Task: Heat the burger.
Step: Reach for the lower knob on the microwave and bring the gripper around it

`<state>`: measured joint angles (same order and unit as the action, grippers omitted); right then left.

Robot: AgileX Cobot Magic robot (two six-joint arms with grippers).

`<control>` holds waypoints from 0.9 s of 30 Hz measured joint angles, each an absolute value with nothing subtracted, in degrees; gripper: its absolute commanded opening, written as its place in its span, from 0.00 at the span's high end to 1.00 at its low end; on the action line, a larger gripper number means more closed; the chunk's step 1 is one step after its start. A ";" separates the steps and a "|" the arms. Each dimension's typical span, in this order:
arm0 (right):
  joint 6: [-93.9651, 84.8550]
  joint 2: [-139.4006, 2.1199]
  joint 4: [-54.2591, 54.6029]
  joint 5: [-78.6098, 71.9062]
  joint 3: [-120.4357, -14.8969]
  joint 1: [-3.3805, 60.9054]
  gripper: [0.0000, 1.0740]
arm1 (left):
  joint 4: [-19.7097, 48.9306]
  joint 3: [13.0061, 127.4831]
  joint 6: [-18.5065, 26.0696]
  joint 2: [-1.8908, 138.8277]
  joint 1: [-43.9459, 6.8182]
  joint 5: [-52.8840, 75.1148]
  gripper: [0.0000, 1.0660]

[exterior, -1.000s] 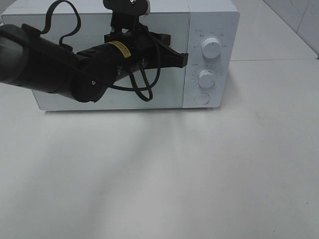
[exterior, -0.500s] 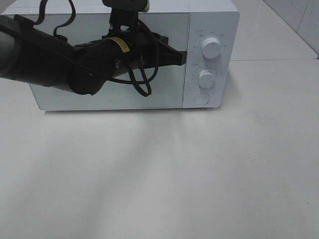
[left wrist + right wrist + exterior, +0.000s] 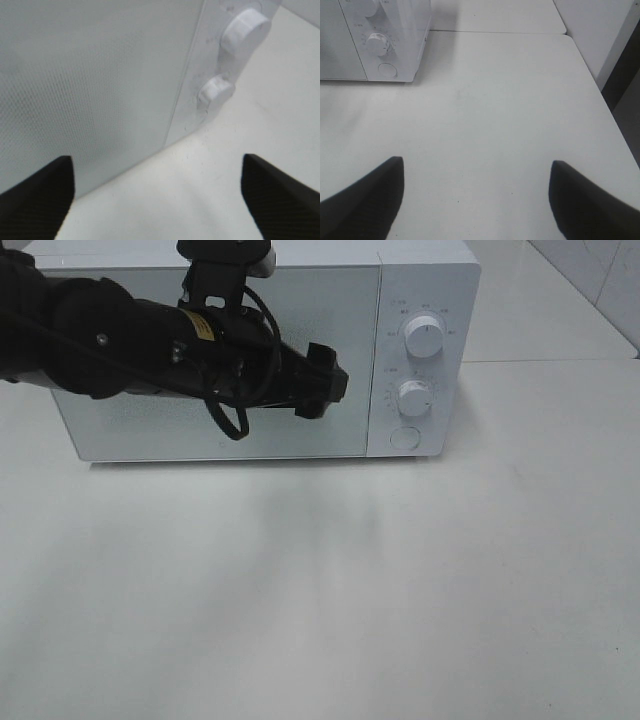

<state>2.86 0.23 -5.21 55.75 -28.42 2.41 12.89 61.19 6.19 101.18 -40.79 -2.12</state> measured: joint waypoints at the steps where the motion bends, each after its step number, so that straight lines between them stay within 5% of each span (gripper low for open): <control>1: 2.86 0.23 -5.21 55.75 -28.42 2.41 0.31 | 12.89 61.19 6.19 100.55 -40.79 0.80 0.04; 18: 2.86 0.23 -5.21 55.75 -28.42 2.41 0.31 | 8.25 61.19 4.81 90.76 -40.11 37.64 0.04; 27: 2.86 0.23 -5.21 55.75 -28.42 2.41 0.31 | 8.08 61.19 2.52 86.40 -30.94 51.68 0.04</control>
